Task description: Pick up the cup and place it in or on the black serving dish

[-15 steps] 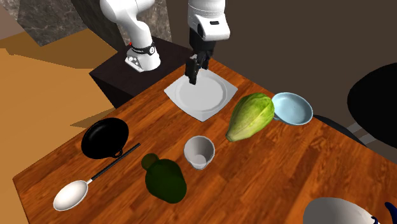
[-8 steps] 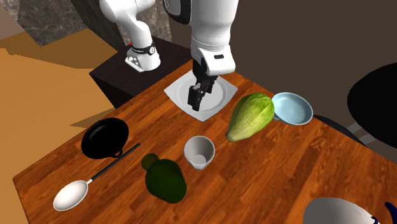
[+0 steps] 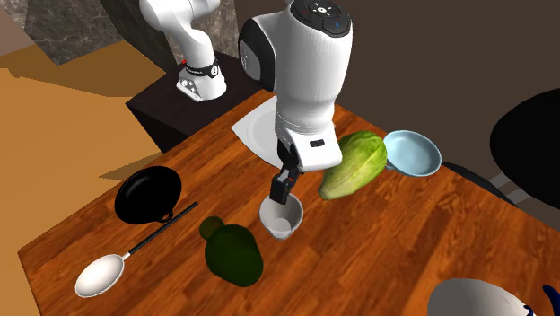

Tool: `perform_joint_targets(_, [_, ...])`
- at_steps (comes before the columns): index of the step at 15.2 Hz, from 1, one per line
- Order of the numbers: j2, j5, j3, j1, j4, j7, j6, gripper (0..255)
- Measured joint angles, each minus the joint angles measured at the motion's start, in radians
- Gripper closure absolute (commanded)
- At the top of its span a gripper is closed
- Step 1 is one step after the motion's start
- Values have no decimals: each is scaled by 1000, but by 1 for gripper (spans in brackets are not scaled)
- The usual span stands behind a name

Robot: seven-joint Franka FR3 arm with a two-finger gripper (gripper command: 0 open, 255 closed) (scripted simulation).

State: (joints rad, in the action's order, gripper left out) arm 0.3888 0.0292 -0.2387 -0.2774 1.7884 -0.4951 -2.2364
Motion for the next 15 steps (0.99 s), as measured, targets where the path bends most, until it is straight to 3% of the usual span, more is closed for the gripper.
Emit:
perform_joint_targets(14, [85, -19, 6, -19, -15, -14, -74, 0])
perform_joint_targets(15, [85, -19, 6, -19, -15, -14, -74, 255])
